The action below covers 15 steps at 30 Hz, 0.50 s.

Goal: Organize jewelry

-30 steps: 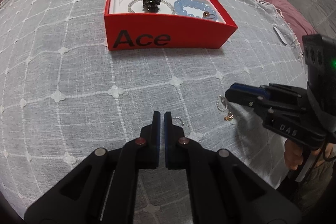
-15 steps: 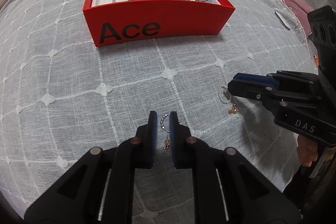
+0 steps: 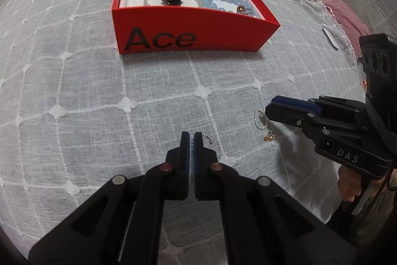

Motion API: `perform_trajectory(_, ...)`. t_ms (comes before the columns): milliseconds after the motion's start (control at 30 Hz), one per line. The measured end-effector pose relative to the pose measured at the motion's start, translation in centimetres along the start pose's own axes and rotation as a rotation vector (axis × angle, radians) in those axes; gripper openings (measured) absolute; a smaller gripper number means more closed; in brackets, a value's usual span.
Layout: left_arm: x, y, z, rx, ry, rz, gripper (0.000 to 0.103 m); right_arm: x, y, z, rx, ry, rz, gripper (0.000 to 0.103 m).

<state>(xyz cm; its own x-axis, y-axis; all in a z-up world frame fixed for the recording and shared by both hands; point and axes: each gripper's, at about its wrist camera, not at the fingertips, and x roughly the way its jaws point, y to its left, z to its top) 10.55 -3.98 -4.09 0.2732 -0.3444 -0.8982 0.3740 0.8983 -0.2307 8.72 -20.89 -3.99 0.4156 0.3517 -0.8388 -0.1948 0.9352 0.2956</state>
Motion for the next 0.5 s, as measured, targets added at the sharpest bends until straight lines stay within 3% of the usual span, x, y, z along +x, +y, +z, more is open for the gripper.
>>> perform_trajectory(300,0.4,-0.5,-0.3,0.001,0.012,0.012,0.008,1.6,1.3,0.4,-0.078,0.030,-0.031,0.014)
perform_trajectory(367,0.4,-0.6,-0.3,0.007,0.009,0.015,0.008,1.6,1.6,0.6,-0.082,0.023,-0.021,0.007)
perform_trajectory(500,0.5,-1.1,-0.3,0.018,0.003,0.013,0.008,0.9,3.3,0.2,-0.138,0.006,0.007,0.005)
